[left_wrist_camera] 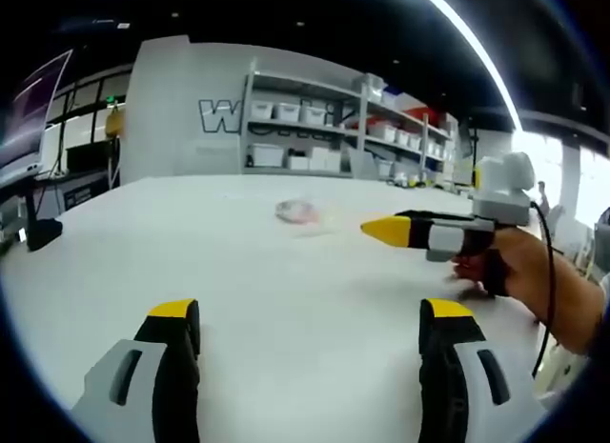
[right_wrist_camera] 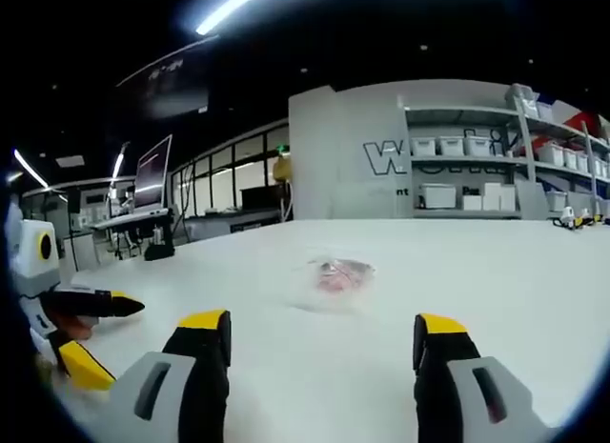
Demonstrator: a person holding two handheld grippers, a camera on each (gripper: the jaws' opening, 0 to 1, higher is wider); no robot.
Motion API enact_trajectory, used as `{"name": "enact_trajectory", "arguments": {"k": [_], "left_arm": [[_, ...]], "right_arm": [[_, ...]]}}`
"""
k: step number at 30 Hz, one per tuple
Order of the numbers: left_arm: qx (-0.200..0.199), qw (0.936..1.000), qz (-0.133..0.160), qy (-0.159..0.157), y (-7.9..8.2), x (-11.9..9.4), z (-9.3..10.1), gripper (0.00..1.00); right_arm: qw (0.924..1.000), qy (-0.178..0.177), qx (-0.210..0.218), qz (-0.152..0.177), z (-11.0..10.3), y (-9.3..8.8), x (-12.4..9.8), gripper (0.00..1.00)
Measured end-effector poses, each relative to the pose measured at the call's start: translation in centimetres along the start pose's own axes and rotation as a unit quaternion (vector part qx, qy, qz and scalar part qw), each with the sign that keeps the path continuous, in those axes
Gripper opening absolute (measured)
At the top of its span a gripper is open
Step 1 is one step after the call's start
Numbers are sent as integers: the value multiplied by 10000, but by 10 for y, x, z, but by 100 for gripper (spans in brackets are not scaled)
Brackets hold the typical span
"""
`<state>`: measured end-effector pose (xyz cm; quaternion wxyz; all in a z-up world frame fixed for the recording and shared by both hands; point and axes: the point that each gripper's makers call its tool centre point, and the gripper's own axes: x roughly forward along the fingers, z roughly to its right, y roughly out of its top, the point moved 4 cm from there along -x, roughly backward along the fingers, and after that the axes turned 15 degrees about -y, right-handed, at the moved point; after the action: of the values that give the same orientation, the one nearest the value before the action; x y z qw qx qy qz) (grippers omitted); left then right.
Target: Open the resealable bag by pulling the two sides of the seal apart until the entire bag opening is separated and visibly accessible.
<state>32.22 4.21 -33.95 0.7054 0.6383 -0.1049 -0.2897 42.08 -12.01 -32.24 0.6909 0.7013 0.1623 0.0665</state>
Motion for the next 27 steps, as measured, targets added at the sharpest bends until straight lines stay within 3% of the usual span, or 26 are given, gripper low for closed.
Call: {"name": "enact_trajectory", "arguments": {"k": [27], "left_arm": [[20,10000,15,27,0,0,0,95]], "right_arm": [[10000,22,21,63,1,1,-6,77]]}}
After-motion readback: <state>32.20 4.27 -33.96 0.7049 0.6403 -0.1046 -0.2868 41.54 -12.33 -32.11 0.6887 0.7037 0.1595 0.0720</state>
